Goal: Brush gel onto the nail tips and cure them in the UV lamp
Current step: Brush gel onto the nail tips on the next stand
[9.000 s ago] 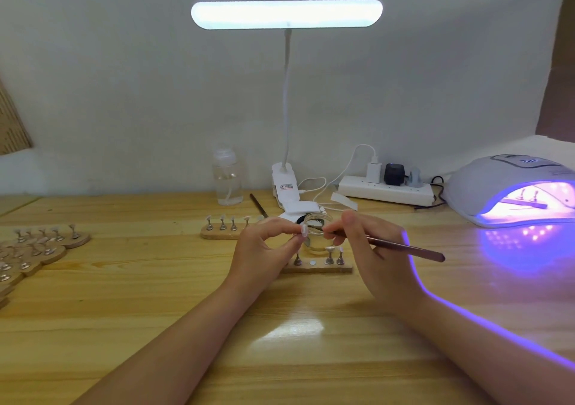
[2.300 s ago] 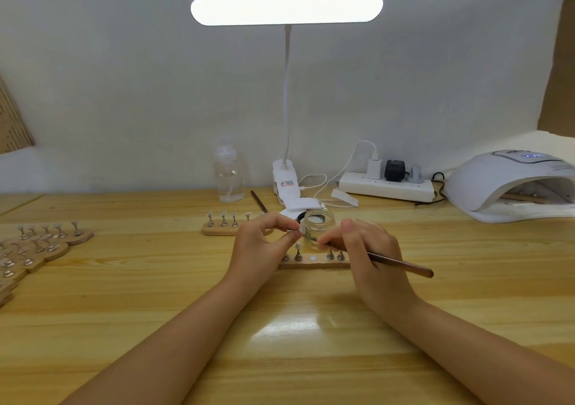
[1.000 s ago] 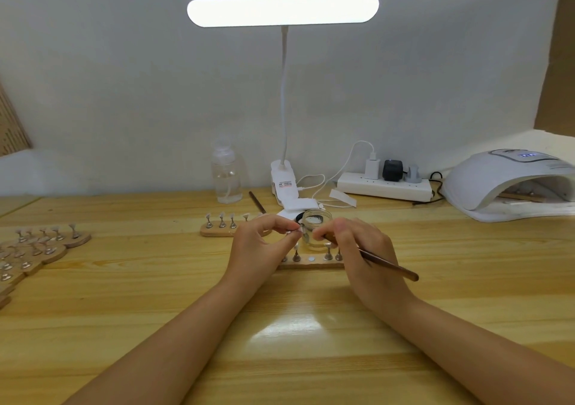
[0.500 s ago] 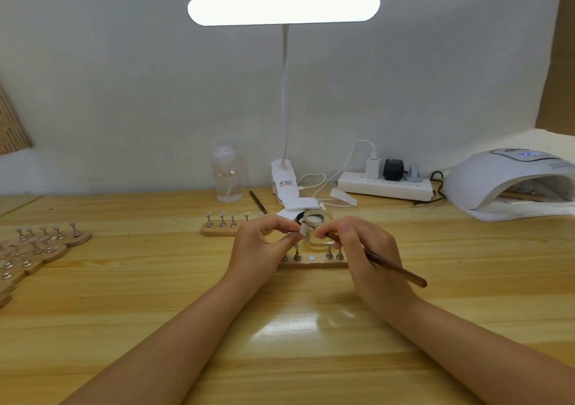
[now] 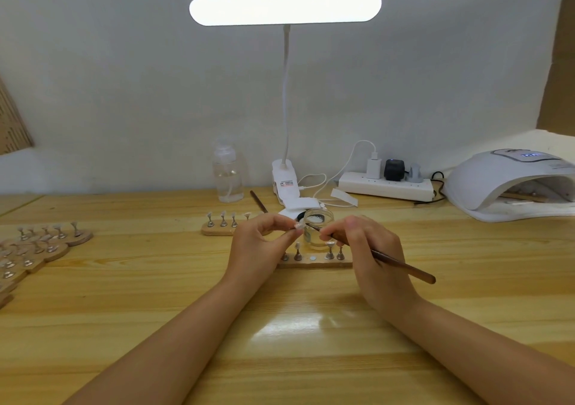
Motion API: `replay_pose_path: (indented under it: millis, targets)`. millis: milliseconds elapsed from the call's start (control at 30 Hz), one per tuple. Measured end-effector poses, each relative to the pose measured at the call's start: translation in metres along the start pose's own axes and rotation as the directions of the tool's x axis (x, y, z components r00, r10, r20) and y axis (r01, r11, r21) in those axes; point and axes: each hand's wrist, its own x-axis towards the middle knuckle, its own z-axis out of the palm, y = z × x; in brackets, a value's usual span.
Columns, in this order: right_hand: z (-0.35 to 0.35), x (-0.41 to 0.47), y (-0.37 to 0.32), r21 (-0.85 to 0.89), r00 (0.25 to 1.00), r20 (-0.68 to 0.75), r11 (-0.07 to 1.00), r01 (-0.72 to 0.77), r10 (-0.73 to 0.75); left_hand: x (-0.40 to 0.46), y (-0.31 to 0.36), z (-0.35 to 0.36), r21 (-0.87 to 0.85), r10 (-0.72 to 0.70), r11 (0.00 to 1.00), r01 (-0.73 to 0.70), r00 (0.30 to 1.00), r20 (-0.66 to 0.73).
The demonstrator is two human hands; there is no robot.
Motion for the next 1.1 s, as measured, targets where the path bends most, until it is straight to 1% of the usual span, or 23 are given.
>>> replay_pose_path:
  millis: [167, 267, 333, 400, 467, 567, 633, 700, 767, 833, 933, 1033, 1100]
  targets:
    - [-0.0003, -0.0007, -0.0004, -0.032, 0.999, 0.030, 0.999, 0.029, -0.028, 0.0004, -0.0031, 0.0012, 0.003, 0.075, 0.997, -0.075, 0.997, 0.001]
    - [0.0000, -0.0001, -0.0017, -0.082, 0.997, 0.063, 0.996, 0.039, -0.034, 0.0013, -0.0054, 0.0019, -0.017, 0.090, 0.996, -0.090, 0.996, -0.004]
    - [0.0002, -0.0005, -0.0019, -0.076, 0.997, 0.082, 0.997, 0.015, -0.008, 0.0013, -0.0064, 0.0021, -0.023, 0.095, 0.995, -0.095, 0.995, -0.005]
    - [0.0003, -0.0014, -0.0021, -0.029, 0.996, 0.092, 0.999, -0.021, 0.024, 0.0013, -0.0075, 0.0022, -0.021, 0.101, 0.995, -0.101, 0.995, -0.001]
    - [-0.0001, -0.0018, -0.0030, 0.008, 0.996, 0.082, 0.999, -0.032, 0.032, 0.0011, -0.0076, 0.0023, -0.030, 0.107, 0.994, -0.107, 0.994, -0.003]
    - [-0.0002, -0.0007, -0.0041, -0.044, 0.998, 0.061, 0.999, 0.018, -0.016, 0.0012, -0.0082, 0.0023, -0.035, 0.103, 0.994, -0.103, 0.995, 0.002]
    - [0.0005, -0.0001, -0.0032, -0.061, 0.997, 0.071, 0.998, 0.019, -0.014, 0.0014, -0.0081, 0.0020, -0.036, 0.097, 0.995, -0.097, 0.995, 0.008]
    - [0.0010, -0.0009, -0.0017, -0.019, 0.997, 0.078, 1.000, -0.005, 0.006, 0.0012, -0.0077, 0.0020, -0.034, 0.091, 0.995, -0.090, 0.996, 0.010]
    - [0.0007, -0.0020, -0.0008, 0.011, 0.998, 0.062, 1.000, 0.002, -0.003, 0.0006, -0.0065, 0.0021, -0.038, 0.084, 0.996, -0.083, 0.996, 0.011]
    - [0.0002, -0.0014, -0.0013, -0.015, 0.998, 0.051, 0.999, 0.030, -0.029, 0.0004, -0.0059, 0.0022, -0.048, 0.083, 0.995, -0.082, 0.997, 0.009]
    - [0.0007, 0.0004, -0.0017, -0.049, 0.998, 0.064, 0.998, 0.028, -0.025, 0.0006, -0.0051, 0.0022, -0.046, 0.087, 0.995, -0.086, 0.996, 0.016]
    - [0.0015, -0.0019, 0.0016, -0.006, 0.998, 0.066, 1.000, 0.022, -0.021, -0.0001, -0.0041, 0.0021, -0.033, 0.086, 0.996, -0.086, 0.996, 0.010]
    - [0.0017, -0.0027, 0.0022, -0.018, 0.998, 0.044, 0.998, 0.054, -0.053, -0.0004, -0.0036, 0.0016, -0.027, 0.076, 0.997, -0.076, 0.997, 0.008]
